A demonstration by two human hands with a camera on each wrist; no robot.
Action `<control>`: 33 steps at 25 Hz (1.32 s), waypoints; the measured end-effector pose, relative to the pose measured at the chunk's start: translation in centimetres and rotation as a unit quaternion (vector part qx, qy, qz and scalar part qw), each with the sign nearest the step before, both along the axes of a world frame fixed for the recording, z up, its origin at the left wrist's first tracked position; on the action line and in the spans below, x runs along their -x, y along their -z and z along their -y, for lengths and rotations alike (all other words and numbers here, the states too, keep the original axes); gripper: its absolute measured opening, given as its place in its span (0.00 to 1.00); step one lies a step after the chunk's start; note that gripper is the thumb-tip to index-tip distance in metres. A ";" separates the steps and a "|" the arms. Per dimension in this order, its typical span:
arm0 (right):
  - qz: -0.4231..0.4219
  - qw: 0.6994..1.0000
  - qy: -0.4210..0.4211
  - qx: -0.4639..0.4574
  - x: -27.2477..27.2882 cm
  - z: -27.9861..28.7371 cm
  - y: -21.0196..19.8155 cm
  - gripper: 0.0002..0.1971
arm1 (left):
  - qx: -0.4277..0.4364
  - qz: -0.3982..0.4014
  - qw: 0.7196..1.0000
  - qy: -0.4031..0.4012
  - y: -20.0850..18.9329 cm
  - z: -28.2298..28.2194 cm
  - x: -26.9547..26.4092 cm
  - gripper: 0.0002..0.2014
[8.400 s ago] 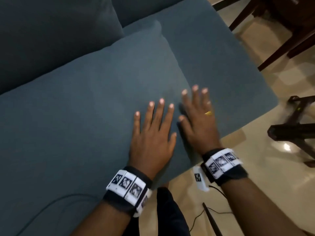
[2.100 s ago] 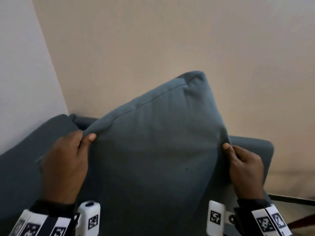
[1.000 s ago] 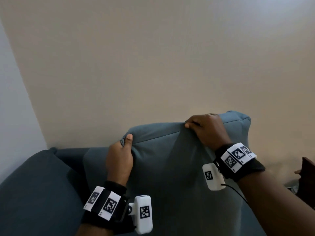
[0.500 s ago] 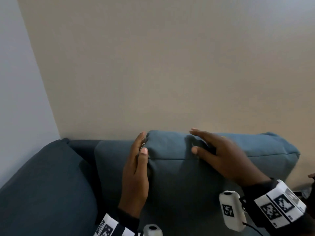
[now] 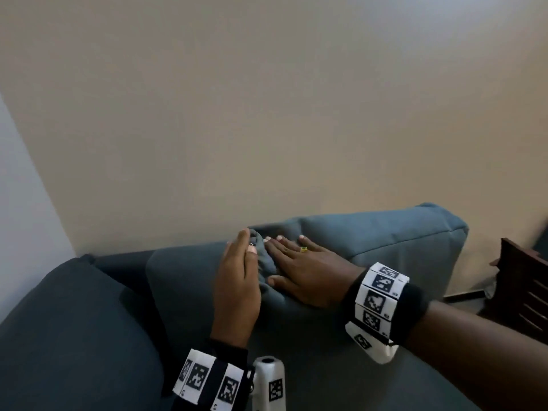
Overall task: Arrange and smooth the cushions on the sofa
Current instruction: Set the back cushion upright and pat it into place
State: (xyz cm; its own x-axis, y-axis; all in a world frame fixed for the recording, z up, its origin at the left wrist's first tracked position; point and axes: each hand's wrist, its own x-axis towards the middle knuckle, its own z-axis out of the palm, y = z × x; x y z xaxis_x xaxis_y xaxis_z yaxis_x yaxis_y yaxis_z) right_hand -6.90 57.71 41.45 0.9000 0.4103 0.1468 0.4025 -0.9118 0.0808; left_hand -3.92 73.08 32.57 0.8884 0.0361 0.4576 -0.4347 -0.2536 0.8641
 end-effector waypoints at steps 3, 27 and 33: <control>0.141 0.966 -0.007 -0.217 0.5 2.2 -2.7 0.35 | 0.003 0.038 0.999 -0.026 0.2 0.4 0.0 0.26; 0.150 0.940 0.144 -0.271 1.5 22.8 -0.5 0.36 | -0.585 0.064 0.800 -0.117 -5.4 16.0 4.6 0.49; 0.124 0.923 0.120 -0.345 1.5 28.7 1.3 0.45 | -0.610 0.084 0.784 -0.077 -4.5 20.1 4.9 0.49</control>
